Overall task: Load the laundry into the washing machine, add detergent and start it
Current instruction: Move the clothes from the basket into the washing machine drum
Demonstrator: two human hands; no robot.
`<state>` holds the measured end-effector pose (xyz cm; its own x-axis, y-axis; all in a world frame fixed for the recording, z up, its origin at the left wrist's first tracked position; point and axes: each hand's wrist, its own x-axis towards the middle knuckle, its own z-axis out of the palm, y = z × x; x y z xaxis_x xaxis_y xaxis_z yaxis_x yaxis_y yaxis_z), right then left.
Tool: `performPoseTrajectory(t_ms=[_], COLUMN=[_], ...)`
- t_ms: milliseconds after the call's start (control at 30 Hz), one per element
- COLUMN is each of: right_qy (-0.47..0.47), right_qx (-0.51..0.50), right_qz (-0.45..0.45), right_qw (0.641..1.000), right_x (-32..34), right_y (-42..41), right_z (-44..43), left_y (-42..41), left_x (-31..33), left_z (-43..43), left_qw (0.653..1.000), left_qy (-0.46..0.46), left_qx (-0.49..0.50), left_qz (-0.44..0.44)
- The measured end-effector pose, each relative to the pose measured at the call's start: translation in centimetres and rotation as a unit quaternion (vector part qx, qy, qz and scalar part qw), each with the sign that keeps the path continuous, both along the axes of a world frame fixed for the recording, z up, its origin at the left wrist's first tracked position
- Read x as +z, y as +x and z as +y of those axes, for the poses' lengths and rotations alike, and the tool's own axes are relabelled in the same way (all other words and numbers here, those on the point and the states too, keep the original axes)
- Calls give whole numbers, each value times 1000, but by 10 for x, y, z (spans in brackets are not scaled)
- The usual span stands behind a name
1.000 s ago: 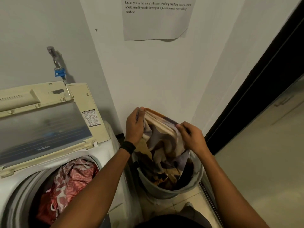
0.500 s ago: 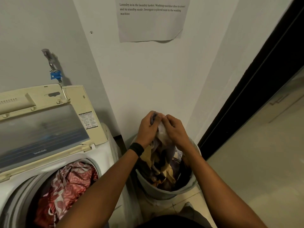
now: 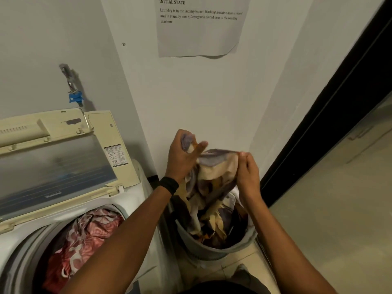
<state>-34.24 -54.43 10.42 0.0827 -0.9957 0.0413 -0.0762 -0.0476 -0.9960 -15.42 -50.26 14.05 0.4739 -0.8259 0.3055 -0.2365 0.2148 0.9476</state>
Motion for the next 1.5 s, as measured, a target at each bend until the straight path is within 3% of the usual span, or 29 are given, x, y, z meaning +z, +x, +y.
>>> performPoseTrajectory(t_ms=[33, 133, 233, 400, 500, 700, 767, 867, 1000, 1100, 1233, 1367, 1500], right_qy=[15, -40, -83, -197, -228, -63, -71, -73, -63, -90, -154, -224, -206], right_qx=[22, 128, 168, 112, 80, 44, 56, 104, 265, 270, 145, 65, 46], right_qz=[-19, 32, 28, 138, 217, 341, 333, 203, 119, 97, 212, 189, 168], right_qw=[999, 990, 982, 964, 946, 937, 939, 971, 955, 954, 954, 954, 963], right_x=[14, 47, 56, 13, -14, -33, 4, 96, 164, 145, 87, 50, 8], right_y=[5, 16, 20, 23, 28, -12, -35, -58, -49, -4, 45, 53, 42], right_z=[-6, -12, -13, -7, 0, -15, -34, -58, -63, -52, -37, -18, 4], left_y=[-3, -15, -13, -9, -18, 5, 20, 35, 23, -3, -22, -22, -8], left_x=[-5, -8, -1, 10, 18, 61, 65, 58, 48, 44, 30, 21, 26], left_z=[1, 1, 0, 0, 0, -3, -5, -8, -9, -7, -4, -3, -9], left_qw=[999, 990, 974, 985, 991, 992, 989, 988, 995, 998, 994, 998, 994], left_qy=[8, 63, 111, 53, 20, -80, -90, -80, -60, -43, -6, 1, -18], left_qx=[-31, -129, -188, -100, -75, 55, 90, 114, 73, -6, -105, -34, 77], left_qz=[2, -9, -64, -133, -107, -81, -75, -59, -37, -34, -24, -47, -74])
